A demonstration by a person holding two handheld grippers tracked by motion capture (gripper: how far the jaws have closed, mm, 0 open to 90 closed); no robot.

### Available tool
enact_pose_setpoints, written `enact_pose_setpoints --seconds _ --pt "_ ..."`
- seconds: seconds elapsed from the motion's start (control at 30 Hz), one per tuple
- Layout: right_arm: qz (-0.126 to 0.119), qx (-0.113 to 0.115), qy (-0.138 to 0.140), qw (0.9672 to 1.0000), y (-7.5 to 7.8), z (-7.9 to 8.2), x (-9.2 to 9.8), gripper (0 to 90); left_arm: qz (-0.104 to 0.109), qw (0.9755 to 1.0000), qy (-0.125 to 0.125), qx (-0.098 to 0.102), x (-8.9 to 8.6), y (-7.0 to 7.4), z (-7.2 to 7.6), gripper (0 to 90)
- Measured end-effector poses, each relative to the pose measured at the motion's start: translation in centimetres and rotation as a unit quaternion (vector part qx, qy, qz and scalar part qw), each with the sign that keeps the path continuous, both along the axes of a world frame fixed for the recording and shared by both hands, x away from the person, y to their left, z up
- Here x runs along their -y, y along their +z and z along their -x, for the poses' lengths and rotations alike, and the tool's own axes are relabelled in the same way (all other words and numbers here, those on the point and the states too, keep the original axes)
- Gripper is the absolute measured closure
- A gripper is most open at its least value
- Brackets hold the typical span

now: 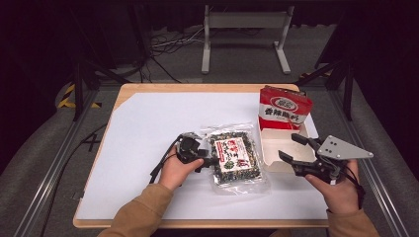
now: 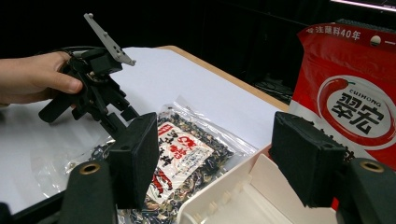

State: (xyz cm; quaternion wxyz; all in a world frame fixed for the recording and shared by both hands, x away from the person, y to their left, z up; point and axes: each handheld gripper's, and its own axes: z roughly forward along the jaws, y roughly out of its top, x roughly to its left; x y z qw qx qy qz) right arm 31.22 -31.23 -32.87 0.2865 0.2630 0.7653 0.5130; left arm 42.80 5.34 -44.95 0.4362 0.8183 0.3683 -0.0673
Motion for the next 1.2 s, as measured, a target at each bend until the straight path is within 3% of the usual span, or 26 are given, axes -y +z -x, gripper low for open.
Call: enact_pose_setpoints --seconds 0.17,0.43,0.67,0.83,0.97,1.07,1.2 --pt "-0.001 -0.001 -0.002 1.0 0.0 0.3 0.1 33.2 0.002 0.9999 0.004 0.011 0.6 0.0 -0.2 31.8" --pt "0.0 0.0 -0.013 0.9999 -0.2 0.9 0.5 33.2 -0.014 0.9998 0.001 0.013 1.6 0.0 -0.8 30.6" --pt "-0.003 0.001 -0.028 0.9996 -0.2 2.0 1.3 33.2 0.0 0.9999 -0.011 0.006 1.9 0.4 -1.3 31.7" --pt "-0.004 0.0 -0.034 0.9994 -0.2 2.4 1.7 33.2 0.016 0.9999 -0.005 -0.005 1.9 0.2 -1.5 37.6" --pt "-0.004 -0.001 -0.033 0.9994 -0.3 2.4 1.6 33.1 0.016 0.9998 0.002 -0.013 1.9 0.0 -1.6 39.9" --pt "-0.004 -0.001 -0.033 0.9995 -0.3 2.3 1.6 33.1 0.026 0.9995 0.009 -0.017 1.6 0.2 -1.6 49.0" --pt "-0.005 -0.001 -0.032 0.9995 -0.4 2.3 1.6 33.1 0.023 0.9994 0.017 -0.017 1.6 0.3 -1.5 51.8"
